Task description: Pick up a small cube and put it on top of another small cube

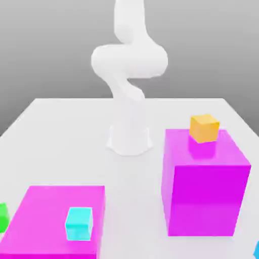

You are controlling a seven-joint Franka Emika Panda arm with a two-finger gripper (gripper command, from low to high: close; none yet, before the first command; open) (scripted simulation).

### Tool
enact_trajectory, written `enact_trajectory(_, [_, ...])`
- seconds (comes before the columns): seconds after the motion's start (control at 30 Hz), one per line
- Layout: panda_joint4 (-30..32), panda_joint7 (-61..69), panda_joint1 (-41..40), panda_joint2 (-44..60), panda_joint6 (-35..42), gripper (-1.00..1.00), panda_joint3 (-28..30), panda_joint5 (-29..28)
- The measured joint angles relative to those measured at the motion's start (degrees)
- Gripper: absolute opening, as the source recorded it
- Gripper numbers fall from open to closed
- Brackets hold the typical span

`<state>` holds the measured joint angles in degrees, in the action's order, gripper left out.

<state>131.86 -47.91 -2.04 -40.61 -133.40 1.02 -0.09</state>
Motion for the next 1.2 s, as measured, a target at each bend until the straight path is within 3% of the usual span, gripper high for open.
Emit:
enact_trajectory(0.53, [0.53, -11.42, -11.25, 33.5, -10.43, 0.0, 9.46, 1.99])
enact_trajectory(0.93, [0.72, -14.9, -21.63, 59.05, -17.92, 0.0, 13.86, 10.37])
enact_trajectory(1.07, [-0.75, -12.88, -24.63, 67.39, -23.44, 0.0, 11.17, 14.03])
enact_trajectory(1.1, [-1.13, -12.36, -25.27, 69.13, -24.77, -1.0, 10.4, 14.76])
enact_trajectory(1.2, [-1.13, -12.37, -25.27, 69.13, -24.78, -1.0, 10.4, 14.76])
